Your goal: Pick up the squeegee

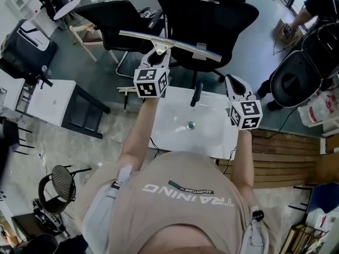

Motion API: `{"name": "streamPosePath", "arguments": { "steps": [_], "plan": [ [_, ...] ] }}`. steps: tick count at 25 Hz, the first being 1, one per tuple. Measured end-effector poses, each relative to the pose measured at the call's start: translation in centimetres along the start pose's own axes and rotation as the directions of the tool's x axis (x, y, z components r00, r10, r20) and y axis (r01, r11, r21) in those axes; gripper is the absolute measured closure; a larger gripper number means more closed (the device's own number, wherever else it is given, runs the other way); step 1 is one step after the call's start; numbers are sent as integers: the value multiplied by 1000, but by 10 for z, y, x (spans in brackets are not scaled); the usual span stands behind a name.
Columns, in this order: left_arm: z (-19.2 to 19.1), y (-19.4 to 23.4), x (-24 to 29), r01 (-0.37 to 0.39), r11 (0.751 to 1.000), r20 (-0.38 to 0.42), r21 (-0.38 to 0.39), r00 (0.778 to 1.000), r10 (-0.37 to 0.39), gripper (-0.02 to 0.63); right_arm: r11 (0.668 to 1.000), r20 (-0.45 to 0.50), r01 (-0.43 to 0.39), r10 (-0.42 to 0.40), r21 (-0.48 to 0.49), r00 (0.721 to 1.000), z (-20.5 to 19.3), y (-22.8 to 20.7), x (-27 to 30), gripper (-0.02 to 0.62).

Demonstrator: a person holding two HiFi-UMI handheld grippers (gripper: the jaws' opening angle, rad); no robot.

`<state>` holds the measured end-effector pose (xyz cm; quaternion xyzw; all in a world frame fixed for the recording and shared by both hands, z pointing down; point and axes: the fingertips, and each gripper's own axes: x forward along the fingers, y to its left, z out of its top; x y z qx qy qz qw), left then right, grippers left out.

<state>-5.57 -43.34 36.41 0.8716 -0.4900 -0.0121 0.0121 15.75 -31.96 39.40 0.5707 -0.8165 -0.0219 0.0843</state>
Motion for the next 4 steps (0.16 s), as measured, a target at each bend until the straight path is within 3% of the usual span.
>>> {"name": "streamPosePath", "arguments": {
  "steps": [4],
  "plan": [
    [-3,2,-2,1,1000,0,6,1000,-1,509,1000,-5,-5,5,-5,1000,-4,4,4,560]
  ]
}}
